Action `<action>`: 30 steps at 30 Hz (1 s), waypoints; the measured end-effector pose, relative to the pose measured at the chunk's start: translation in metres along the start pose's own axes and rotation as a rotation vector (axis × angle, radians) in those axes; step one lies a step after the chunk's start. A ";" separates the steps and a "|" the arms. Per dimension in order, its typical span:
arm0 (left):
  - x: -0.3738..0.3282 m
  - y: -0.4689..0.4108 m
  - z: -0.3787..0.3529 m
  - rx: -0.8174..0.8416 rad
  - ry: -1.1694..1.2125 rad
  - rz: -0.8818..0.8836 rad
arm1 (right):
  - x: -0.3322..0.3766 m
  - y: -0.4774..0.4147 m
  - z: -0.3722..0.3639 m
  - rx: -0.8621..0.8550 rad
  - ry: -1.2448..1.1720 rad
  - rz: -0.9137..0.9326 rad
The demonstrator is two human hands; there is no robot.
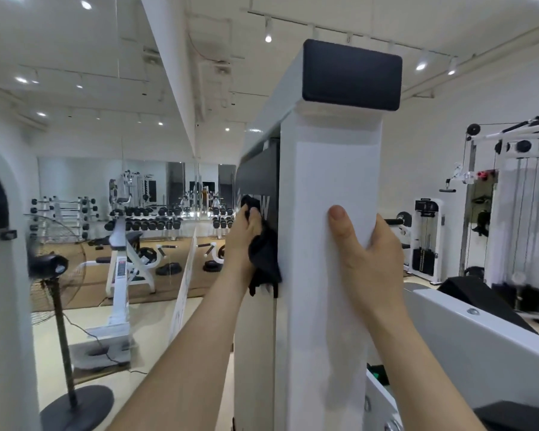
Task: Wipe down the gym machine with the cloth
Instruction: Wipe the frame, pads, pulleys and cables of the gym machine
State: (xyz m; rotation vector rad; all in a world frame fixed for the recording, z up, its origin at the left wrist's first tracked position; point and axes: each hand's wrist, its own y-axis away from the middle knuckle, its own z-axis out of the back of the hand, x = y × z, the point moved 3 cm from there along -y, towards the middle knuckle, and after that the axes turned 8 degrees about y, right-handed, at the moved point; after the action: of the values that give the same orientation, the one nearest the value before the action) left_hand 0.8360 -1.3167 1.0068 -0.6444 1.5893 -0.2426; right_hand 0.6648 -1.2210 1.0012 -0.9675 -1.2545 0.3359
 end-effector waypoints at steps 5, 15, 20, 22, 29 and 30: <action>-0.002 0.065 0.001 -0.015 0.127 -0.166 | 0.000 0.002 0.000 -0.019 0.013 0.018; -0.019 0.150 -0.006 -0.071 -0.202 -0.834 | 0.001 0.004 0.000 -0.058 0.078 0.024; -0.025 0.065 -0.005 -0.045 0.120 -0.266 | -0.001 0.005 0.000 -0.066 0.063 0.028; -0.014 0.030 -0.004 0.035 0.210 -0.079 | -0.002 0.003 0.000 -0.078 0.071 0.033; 0.019 0.080 0.006 0.025 0.411 -0.116 | 0.003 0.007 -0.004 -0.094 0.099 0.040; 0.016 0.095 0.007 -0.028 0.397 -0.197 | 0.003 0.006 -0.005 -0.099 0.098 0.049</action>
State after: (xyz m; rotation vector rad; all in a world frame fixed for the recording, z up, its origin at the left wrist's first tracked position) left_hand 0.8179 -1.2461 0.9427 -0.8120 1.9107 -0.5201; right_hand 0.6719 -1.2170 0.9986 -1.0882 -1.1680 0.2638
